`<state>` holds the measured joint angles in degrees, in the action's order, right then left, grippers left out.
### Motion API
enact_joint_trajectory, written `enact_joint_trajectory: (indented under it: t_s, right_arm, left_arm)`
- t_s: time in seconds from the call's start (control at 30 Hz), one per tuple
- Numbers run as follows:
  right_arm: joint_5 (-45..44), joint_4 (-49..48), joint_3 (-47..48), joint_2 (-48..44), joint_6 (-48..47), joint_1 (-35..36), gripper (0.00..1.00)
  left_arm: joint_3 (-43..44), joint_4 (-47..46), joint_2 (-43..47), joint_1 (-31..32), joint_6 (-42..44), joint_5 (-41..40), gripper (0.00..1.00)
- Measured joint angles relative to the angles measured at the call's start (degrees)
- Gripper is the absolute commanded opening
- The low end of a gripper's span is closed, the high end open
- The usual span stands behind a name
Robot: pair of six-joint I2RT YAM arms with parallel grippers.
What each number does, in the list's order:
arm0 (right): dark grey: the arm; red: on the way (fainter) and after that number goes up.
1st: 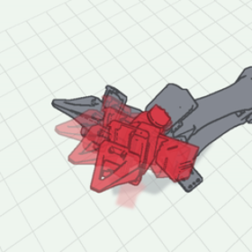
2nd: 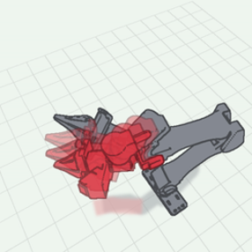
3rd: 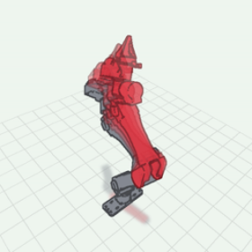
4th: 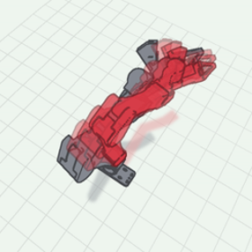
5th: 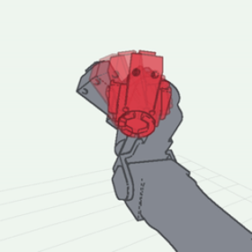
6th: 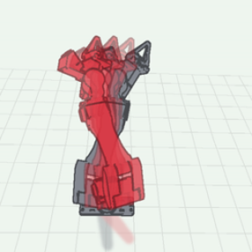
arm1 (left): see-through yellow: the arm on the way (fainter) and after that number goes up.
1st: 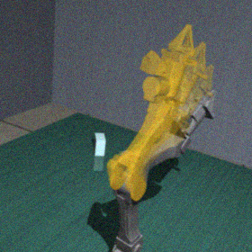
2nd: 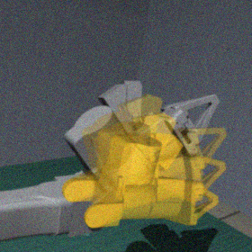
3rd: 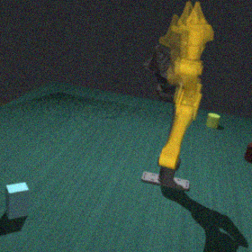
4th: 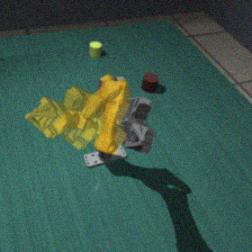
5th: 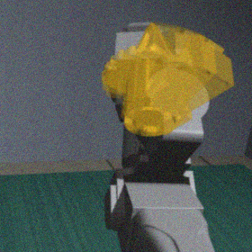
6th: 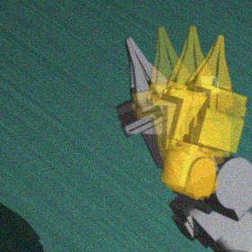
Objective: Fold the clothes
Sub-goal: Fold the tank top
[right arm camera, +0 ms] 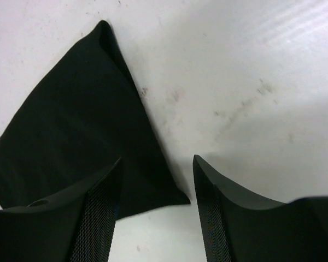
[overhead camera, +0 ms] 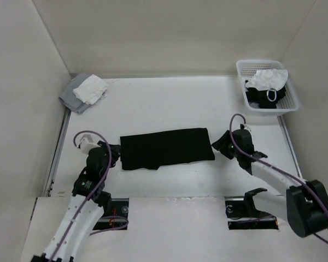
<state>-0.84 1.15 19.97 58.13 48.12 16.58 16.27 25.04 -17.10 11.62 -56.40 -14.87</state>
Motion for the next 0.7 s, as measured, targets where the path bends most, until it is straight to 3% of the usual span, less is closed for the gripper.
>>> enact_joint_trajectory:
  t_s: [0.23, 0.33, 0.47, 0.7]
  right_arm:
    - [3.43, -7.74, 6.34, 17.46, -1.51, -0.02, 0.56]
    - [5.86, -10.88, 7.34, 20.55, -1.18, -0.02, 0.56]
    - [8.41, -14.75, 7.45, 23.04, 0.04, 0.2, 0.54]
    - [12.07, -18.29, 7.19, 25.33, 2.47, 0.79, 0.45]
  left_arm:
    - [0.74, -22.36, -30.62, 21.2, -1.09, -1.64, 0.29]
    - [0.74, -28.92, -39.89, 25.99, -1.03, -2.4, 0.29]
    - [-0.2, -33.44, -44.33, 22.53, -0.59, -2.78, 0.29]
    - [-4.79, -34.51, -40.0, 6.67, 1.55, -0.55, 0.3]
